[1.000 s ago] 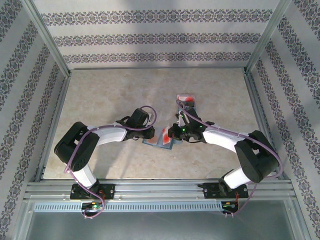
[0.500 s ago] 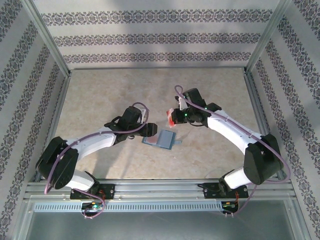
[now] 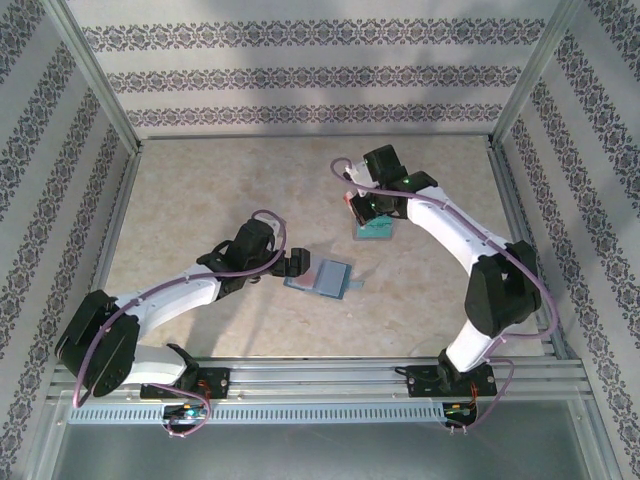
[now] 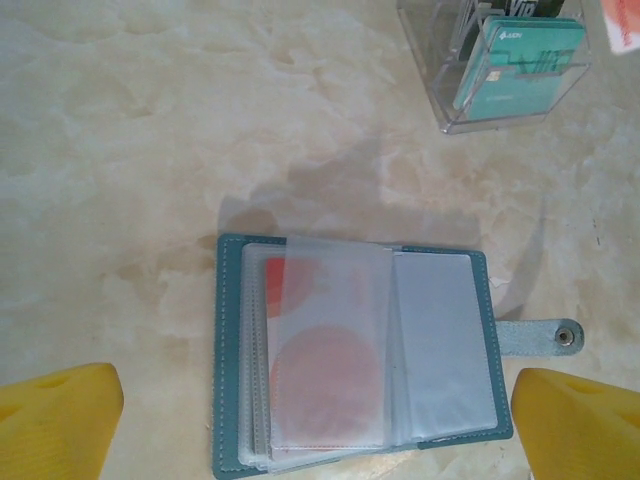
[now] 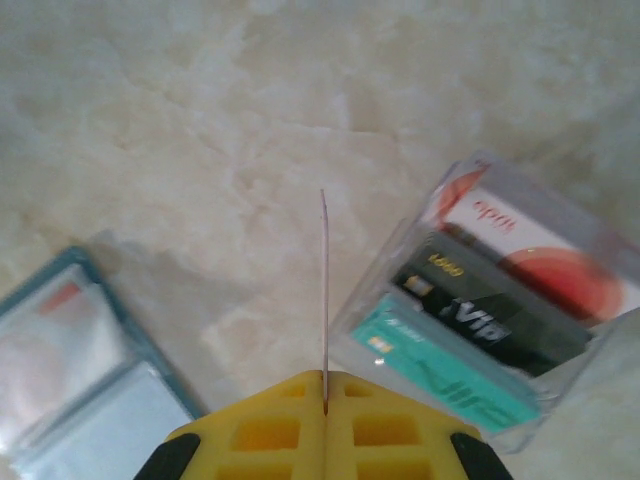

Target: Take the credit cards out of the card holder

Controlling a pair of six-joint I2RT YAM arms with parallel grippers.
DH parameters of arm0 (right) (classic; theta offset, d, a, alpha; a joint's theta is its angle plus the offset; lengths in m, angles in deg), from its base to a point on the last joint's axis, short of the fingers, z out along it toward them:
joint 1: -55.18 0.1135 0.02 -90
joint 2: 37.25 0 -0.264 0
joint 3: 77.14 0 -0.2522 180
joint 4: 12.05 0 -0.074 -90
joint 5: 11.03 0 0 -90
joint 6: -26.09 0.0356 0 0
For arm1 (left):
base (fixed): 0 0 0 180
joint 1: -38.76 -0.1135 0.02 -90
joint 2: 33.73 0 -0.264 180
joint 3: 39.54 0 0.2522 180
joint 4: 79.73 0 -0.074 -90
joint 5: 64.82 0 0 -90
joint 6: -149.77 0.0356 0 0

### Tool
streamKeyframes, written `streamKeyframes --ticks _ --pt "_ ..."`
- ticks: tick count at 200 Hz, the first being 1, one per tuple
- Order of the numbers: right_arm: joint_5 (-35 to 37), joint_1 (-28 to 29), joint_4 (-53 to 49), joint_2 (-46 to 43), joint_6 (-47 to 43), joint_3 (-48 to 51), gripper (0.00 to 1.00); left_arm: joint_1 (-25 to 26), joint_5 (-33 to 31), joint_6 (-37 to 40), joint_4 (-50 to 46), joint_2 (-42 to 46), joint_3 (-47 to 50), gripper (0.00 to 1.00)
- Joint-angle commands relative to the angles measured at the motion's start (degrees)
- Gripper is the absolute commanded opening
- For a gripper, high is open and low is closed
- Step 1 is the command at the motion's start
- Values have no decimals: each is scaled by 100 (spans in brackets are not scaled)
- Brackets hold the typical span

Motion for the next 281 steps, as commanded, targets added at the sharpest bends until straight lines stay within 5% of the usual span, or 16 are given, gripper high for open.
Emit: streamKeyframes --ticks 1,150,281 --pt "307 -156 -360 257 -898 -394 0 -73 -310 -38 -45 163 105 99" --pt "180 -718 -1117 1420 -3929 -1722 0 -218 -842 -268 -55 214 127 99" --pt "502 -848 -1615 2188 -4770 -2565 0 -490 -755 -467 -168 408 236 99"
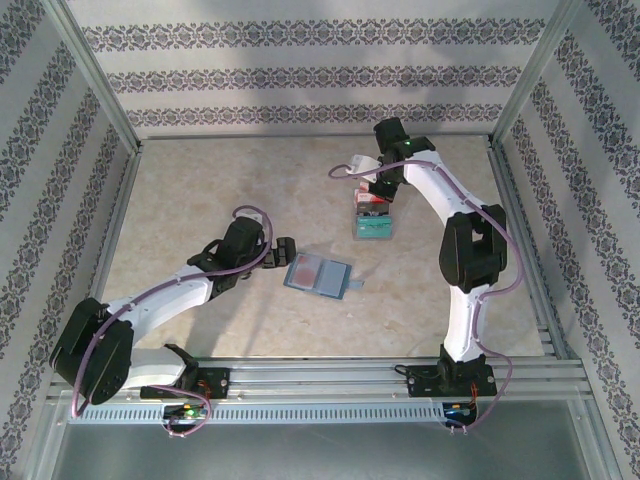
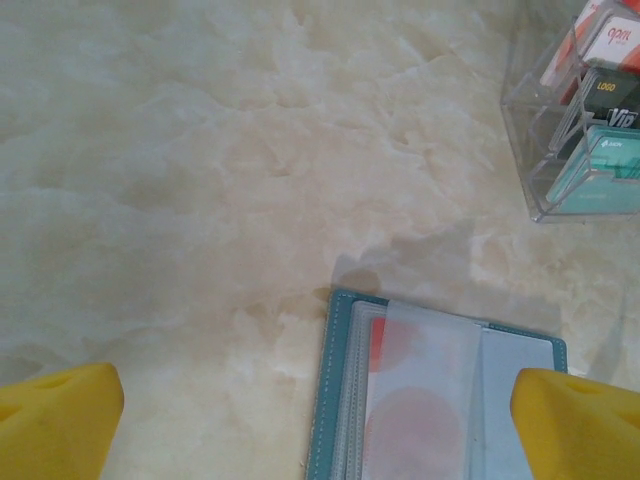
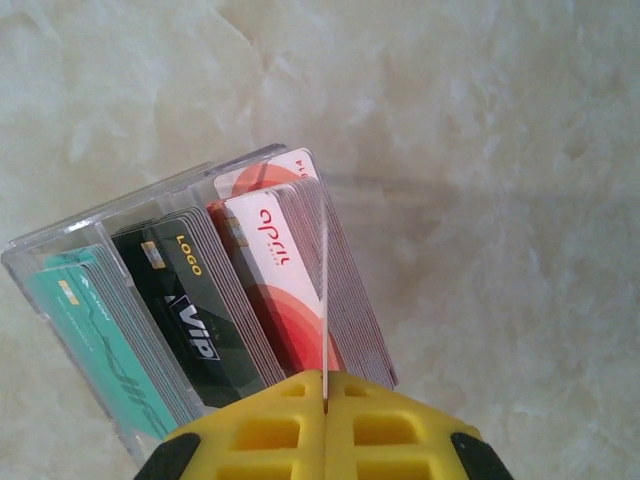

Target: Take the credit cards out of the card holder

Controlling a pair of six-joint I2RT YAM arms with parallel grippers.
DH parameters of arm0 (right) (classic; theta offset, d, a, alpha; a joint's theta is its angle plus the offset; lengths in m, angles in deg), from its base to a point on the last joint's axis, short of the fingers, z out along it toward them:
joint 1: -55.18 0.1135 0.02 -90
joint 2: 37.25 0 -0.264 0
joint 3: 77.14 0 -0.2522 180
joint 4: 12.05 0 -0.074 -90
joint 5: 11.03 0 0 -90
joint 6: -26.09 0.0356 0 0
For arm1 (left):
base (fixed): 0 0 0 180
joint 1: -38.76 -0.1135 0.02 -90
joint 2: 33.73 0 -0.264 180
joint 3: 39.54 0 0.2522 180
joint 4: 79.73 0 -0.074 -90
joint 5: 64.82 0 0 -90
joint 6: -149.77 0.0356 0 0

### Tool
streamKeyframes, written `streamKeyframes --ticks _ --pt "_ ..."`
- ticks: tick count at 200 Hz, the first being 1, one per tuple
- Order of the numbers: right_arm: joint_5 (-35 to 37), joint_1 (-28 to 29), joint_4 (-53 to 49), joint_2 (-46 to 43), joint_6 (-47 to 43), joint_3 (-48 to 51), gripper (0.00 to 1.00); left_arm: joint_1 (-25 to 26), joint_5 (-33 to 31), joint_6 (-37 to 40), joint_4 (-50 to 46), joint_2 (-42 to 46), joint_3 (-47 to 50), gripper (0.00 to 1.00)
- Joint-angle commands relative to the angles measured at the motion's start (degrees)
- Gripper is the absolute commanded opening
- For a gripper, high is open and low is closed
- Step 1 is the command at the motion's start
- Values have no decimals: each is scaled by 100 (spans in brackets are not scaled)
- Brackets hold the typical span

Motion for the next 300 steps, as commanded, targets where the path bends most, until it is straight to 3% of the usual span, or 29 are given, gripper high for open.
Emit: streamKeyframes --ticks 1,111,300 --pt "88 -31 -312 226 -234 -236 0 -116 -10 -128 -144 141 99 99" --pt "-727 -25 -492 -249 -693 46 0 -200 69 -218 -77 237 240 99" --pt "-320 -54 -667 488 -801 -585 0 -365 116 -143 -73 237 178 99"
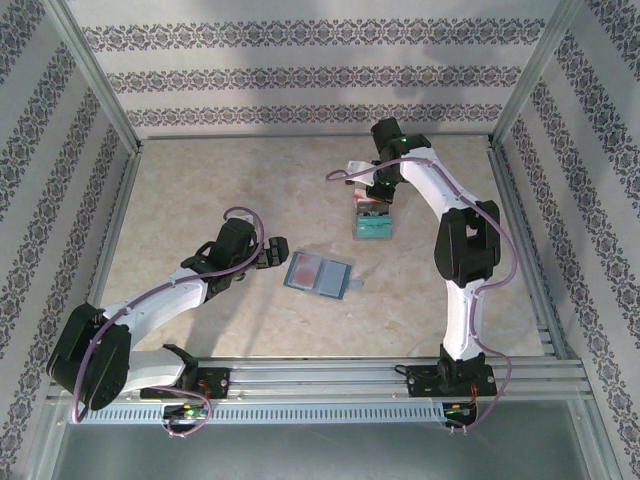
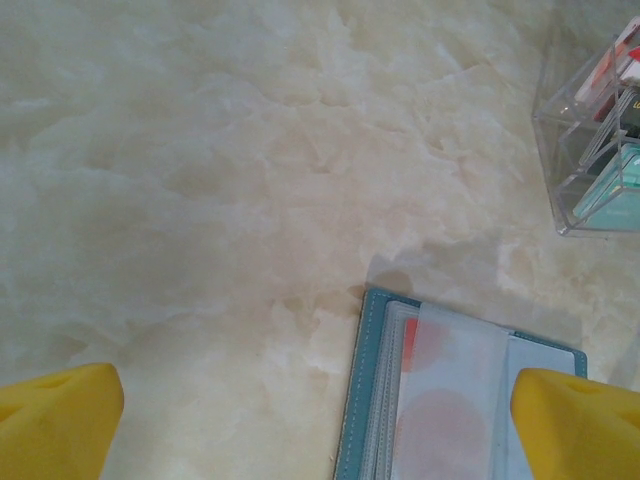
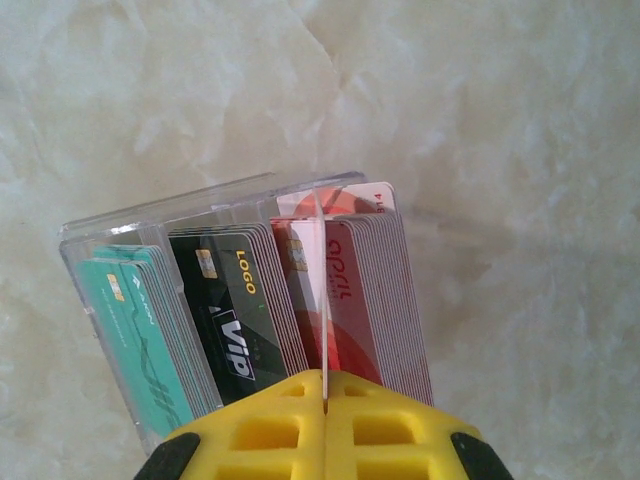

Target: Take the credit cards out of the card holder

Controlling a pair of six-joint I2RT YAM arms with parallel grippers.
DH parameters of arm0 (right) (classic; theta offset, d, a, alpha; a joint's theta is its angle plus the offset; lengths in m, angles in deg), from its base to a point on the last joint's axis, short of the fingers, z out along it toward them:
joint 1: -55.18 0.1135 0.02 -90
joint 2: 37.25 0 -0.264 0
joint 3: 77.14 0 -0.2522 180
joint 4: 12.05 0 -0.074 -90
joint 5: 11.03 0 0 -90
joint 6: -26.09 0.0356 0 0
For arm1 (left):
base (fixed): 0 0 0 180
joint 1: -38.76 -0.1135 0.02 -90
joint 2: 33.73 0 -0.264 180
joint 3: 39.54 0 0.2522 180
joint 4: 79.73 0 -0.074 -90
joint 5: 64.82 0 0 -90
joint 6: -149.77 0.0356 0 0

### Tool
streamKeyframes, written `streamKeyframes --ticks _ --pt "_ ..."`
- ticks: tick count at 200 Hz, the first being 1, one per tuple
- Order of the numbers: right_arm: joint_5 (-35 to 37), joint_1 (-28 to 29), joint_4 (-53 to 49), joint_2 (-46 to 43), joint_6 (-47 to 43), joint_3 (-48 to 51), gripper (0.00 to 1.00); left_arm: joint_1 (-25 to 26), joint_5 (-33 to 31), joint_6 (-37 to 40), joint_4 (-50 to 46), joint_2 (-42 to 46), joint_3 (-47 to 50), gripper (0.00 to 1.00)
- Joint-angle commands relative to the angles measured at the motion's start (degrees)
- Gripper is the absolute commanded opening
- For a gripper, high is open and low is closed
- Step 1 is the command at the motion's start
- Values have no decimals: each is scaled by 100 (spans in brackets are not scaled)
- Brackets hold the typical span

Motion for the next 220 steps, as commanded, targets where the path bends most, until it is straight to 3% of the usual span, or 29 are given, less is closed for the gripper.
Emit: streamKeyframes --ticks 1,220 --pt "105 -54 -173 135 -113 -207 0 -88 25 -6 -69 86 -14 99" --pt "66 -56 -321 582 247 -636 0 -161 281 -74 119 -121 -22 99"
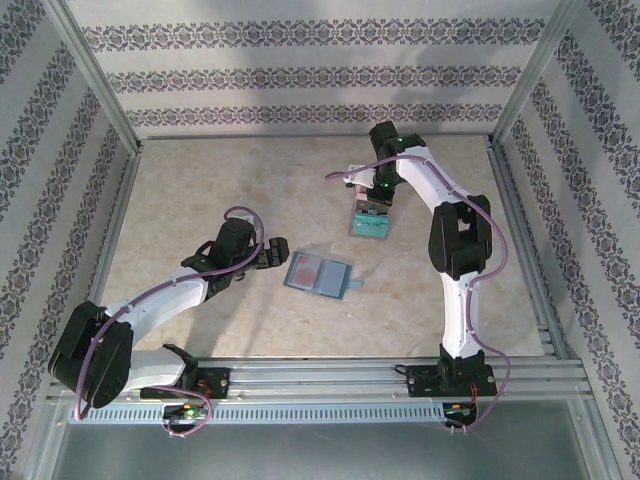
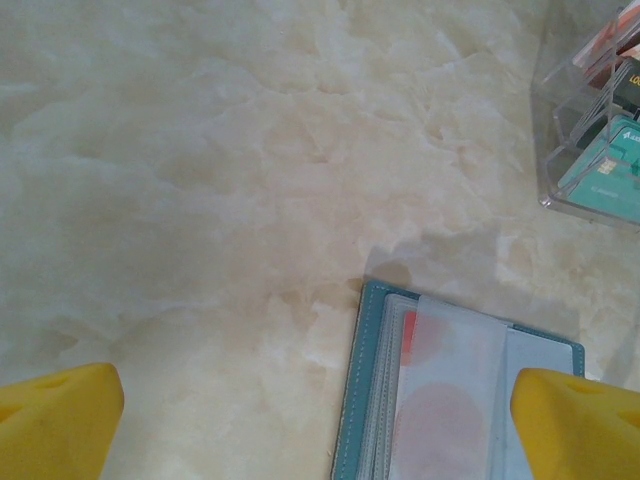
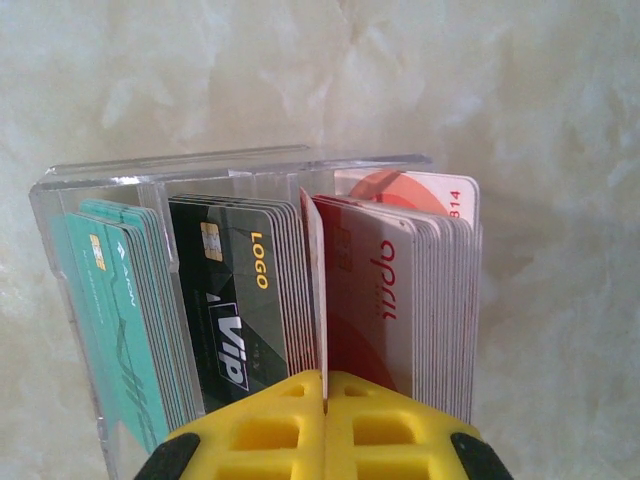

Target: Take the credit cards out of the card holder

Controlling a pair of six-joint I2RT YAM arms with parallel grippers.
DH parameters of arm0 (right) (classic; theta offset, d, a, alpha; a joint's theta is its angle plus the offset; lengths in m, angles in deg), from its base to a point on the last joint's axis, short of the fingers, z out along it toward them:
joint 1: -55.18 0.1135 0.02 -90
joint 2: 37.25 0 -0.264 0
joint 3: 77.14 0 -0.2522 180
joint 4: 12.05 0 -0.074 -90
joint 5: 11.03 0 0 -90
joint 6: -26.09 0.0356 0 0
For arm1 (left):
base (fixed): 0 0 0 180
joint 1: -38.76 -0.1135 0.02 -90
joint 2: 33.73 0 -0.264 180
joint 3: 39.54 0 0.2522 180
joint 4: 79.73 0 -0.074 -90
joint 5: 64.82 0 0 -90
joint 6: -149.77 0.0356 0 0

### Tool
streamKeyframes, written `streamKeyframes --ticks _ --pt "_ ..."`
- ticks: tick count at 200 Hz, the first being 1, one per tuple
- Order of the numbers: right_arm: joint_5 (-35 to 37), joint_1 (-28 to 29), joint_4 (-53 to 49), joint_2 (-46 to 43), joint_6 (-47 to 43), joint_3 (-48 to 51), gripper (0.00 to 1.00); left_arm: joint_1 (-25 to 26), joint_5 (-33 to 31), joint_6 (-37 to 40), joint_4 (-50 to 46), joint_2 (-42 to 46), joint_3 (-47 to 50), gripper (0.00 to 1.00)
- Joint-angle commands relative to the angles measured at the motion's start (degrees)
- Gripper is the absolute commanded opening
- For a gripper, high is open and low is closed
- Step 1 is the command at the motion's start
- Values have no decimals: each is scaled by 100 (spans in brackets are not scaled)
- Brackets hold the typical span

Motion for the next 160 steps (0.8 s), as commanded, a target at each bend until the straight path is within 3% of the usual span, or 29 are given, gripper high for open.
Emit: streamKeyframes --ticks 1,34,90,129,160 --pt "-39 17 -70 77 175 -266 0 -105 92 -72 108 -33 -22 99" --pt "-70 6 -79 -96 259 -291 23 -100 91 -69 87 12 -14 99" --pt "-244 17 59 -749 855 -145 30 -97 1 85 -81 212 -84 99" --pt "-246 5 534 -1392 2150 248 50 -101 -27 174 -103 322 -41 99" --pt "-498 -35 847 -1806 3567 601 60 -101 38 226 -106 272 -4 95"
